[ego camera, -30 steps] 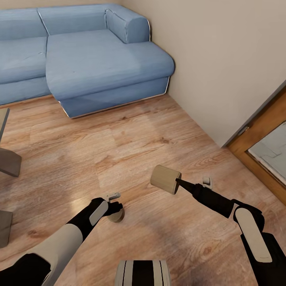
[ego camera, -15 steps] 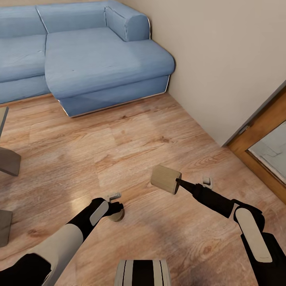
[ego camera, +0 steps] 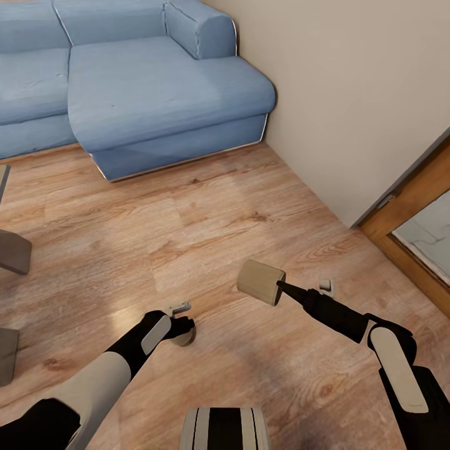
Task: Place each of the two pumpkins and all three candles from the living room inside a cabinet in the living room (use any cabinet), then make sure every cabinet is closed, and position the cauldron so it is next to a table in the living room.
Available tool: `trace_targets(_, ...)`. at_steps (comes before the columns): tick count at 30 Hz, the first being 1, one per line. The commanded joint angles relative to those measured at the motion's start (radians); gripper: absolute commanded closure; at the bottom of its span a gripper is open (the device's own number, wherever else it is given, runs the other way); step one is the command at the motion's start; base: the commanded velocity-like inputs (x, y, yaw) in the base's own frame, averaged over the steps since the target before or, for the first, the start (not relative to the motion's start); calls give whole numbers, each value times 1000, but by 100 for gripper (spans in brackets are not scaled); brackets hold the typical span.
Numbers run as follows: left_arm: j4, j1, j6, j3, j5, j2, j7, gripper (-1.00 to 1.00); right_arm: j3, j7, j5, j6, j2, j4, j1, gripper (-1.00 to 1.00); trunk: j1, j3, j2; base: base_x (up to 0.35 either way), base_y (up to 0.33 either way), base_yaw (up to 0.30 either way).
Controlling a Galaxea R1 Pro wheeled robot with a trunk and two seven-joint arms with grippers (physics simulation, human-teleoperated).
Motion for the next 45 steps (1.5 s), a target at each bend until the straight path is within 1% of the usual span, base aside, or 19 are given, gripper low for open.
trace_targets(1,6,1,1,-6,10,1,8,-100,-1,5,-1,6,0,0,-1,100,0,-1,0,0,0,0)
trace_targets(23,6,1,1,-6,10,1,7,-100,-1,5,-1,6,0,0,-1,100,0,-1,0,0,0,0)
trace_targets(39,6,1,1,-5,10,-1,18,-100,-2,5,-1,6,0,0,-1,100,0,-1,0,0,0,0)
trace_targets(40,6,1,1,-5,10,-1,18,100,-2,5,-1,6,0,0,-1,100,0,-1,0,0,0,0)
trace_targets(44,6,1,1,-5,9,-1,18,100,-3,5,-1,6,0,0,-1,100,0,-1,0,0,0,0)
trace_targets(45,6,1,1,-5,9,-1,17,100,-9,5,-2,7,0,0,-1,100,0,-1,0,0,0,0)
